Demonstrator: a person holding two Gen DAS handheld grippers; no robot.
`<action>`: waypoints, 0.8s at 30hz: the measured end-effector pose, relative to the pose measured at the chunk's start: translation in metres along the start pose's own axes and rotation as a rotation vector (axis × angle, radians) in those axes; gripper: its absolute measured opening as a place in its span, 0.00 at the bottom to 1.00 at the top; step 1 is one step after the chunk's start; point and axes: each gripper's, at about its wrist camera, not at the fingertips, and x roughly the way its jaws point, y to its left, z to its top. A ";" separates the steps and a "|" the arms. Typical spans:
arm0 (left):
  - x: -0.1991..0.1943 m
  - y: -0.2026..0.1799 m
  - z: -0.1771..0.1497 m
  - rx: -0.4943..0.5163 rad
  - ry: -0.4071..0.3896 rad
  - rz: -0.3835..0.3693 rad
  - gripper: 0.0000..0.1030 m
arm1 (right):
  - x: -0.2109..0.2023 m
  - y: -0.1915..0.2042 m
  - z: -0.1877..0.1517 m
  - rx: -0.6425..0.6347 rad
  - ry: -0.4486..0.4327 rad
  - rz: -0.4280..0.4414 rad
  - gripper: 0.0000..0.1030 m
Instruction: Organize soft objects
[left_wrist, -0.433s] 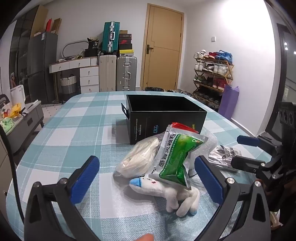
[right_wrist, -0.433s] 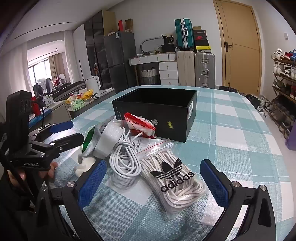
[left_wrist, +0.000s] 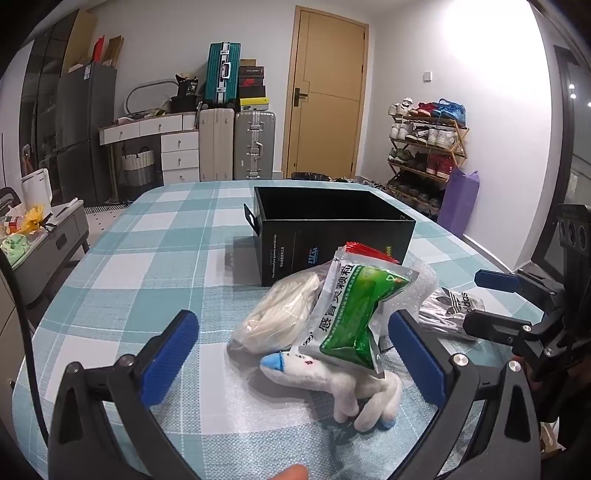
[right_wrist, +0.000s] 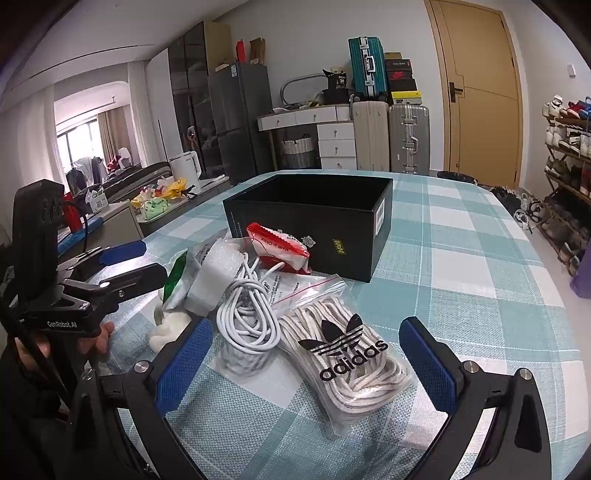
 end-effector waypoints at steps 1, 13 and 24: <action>0.000 0.000 0.000 0.001 0.000 0.000 1.00 | 0.000 0.000 0.000 0.000 -0.002 0.000 1.00; -0.006 0.000 -0.003 0.002 -0.001 0.005 1.00 | 0.000 0.000 -0.002 0.003 -0.002 0.001 1.00; 0.000 -0.001 -0.002 0.011 0.001 0.006 1.00 | 0.000 0.000 -0.002 0.003 -0.002 0.002 1.00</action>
